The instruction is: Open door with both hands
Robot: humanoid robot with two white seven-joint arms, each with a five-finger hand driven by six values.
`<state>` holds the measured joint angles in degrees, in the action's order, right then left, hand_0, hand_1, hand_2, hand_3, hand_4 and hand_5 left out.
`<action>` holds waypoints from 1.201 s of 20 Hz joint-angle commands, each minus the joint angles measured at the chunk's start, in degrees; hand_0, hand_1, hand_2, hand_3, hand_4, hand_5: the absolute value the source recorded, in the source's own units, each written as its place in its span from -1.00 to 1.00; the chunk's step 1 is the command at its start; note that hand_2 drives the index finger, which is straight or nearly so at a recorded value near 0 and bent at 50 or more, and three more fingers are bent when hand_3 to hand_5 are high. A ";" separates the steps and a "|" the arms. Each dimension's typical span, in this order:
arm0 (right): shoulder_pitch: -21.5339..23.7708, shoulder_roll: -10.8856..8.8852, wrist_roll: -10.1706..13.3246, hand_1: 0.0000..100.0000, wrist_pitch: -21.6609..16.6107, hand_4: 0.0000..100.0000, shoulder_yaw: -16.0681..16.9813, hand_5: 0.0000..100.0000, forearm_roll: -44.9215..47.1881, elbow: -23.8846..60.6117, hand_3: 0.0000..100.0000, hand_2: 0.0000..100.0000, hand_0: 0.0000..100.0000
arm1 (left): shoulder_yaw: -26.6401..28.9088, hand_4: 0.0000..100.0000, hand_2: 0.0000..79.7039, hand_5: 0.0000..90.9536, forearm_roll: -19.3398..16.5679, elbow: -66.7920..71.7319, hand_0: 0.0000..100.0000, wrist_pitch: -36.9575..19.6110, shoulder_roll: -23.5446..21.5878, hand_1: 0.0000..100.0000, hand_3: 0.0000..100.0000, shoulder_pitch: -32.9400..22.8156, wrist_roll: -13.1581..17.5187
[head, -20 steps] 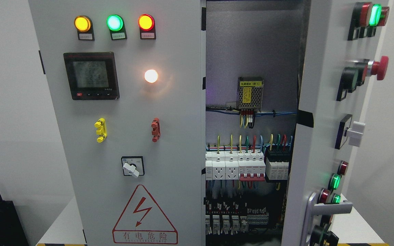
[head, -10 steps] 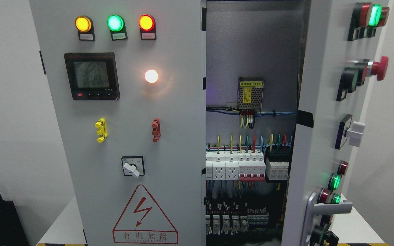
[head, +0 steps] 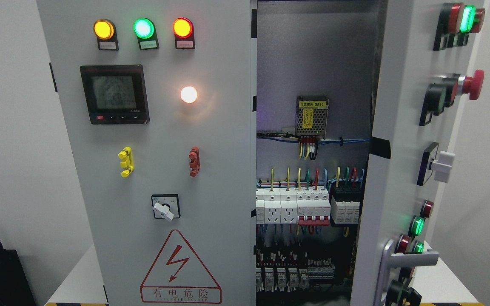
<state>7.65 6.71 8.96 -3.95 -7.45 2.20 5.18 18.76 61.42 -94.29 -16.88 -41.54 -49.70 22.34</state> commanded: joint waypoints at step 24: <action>0.00 -0.03 0.01 -1.00 0.00 -1.00 -0.02 -1.00 0.00 0.00 -1.00 -1.00 -0.79 | -27.90 -0.94 -1.00 -1.00 27.62 -8.99 -1.00 1.94 -36.14 -1.00 -1.00 51.82 17.48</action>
<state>7.66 6.70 8.97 -3.98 -7.45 2.20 5.19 20.01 88.75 -103.64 -14.79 -71.34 -20.19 40.06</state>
